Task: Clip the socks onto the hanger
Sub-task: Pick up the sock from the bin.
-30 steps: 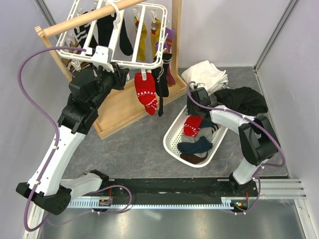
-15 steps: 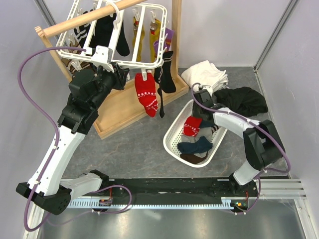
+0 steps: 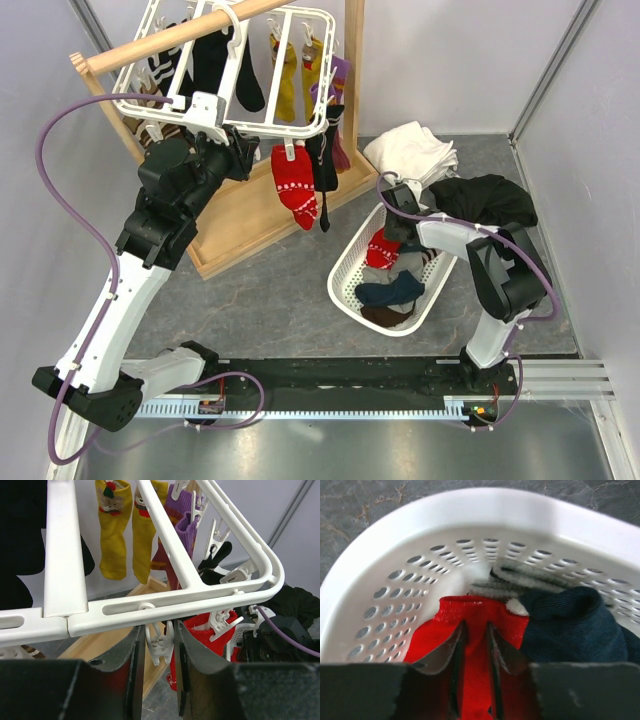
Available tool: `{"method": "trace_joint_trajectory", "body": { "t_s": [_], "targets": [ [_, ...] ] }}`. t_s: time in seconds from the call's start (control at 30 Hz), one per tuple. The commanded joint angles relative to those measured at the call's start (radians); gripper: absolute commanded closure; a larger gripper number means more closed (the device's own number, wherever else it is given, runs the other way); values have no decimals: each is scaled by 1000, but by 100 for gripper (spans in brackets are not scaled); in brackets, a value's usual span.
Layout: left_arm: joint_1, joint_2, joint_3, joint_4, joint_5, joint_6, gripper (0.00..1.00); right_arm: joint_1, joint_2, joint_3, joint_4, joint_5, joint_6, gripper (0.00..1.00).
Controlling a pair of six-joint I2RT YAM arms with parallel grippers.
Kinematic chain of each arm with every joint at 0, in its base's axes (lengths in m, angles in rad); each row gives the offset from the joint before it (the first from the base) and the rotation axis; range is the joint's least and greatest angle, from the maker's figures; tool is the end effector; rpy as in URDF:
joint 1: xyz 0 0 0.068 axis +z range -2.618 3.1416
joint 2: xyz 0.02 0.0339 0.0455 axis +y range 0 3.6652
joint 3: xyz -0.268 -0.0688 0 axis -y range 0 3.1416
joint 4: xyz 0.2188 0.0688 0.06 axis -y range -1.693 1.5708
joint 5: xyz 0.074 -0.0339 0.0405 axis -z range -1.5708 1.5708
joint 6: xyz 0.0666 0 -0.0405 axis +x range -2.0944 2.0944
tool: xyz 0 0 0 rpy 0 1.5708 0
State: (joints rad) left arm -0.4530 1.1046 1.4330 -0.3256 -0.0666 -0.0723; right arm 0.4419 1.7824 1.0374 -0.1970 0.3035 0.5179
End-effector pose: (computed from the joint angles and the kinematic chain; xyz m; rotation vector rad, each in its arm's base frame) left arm 0.2067 -0.0957 0.4807 0.2469 1.5599 -0.3602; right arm 0.3328 0.1354 0.1600 0.2148 2.4433 0.0355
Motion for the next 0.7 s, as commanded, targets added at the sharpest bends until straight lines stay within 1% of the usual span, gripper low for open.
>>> {"method": "trace_joint_trajectory", "body": {
  "t_s": [0.0,0.03,0.13,0.23,0.43,0.53,0.6,0.67],
  "targets": [
    [-1,8,-5,-4,47,3,98,-2,16,-10,-36,-14,1,77],
    [-1,8,-2,-6,48,3,98,-2,0,-10,-44,-12,-13,83],
    [-1,9,4,-7,51,-1,98,-3,-82,-2,-68,-10,-47,94],
    [-1,9,9,-12,53,-7,98,-2,-126,18,-100,-14,-76,100],
    [-1,8,15,-29,47,-9,98,0,-263,41,-133,-59,-177,100],
    [-1,8,20,-38,44,-6,98,1,-337,41,-137,-105,-240,100],
    [-1,8,23,-44,42,-6,98,1,-363,44,-140,-162,-283,99],
    [-1,9,24,-44,39,-6,98,1,-376,61,-163,-210,-288,98]
  ]
}}
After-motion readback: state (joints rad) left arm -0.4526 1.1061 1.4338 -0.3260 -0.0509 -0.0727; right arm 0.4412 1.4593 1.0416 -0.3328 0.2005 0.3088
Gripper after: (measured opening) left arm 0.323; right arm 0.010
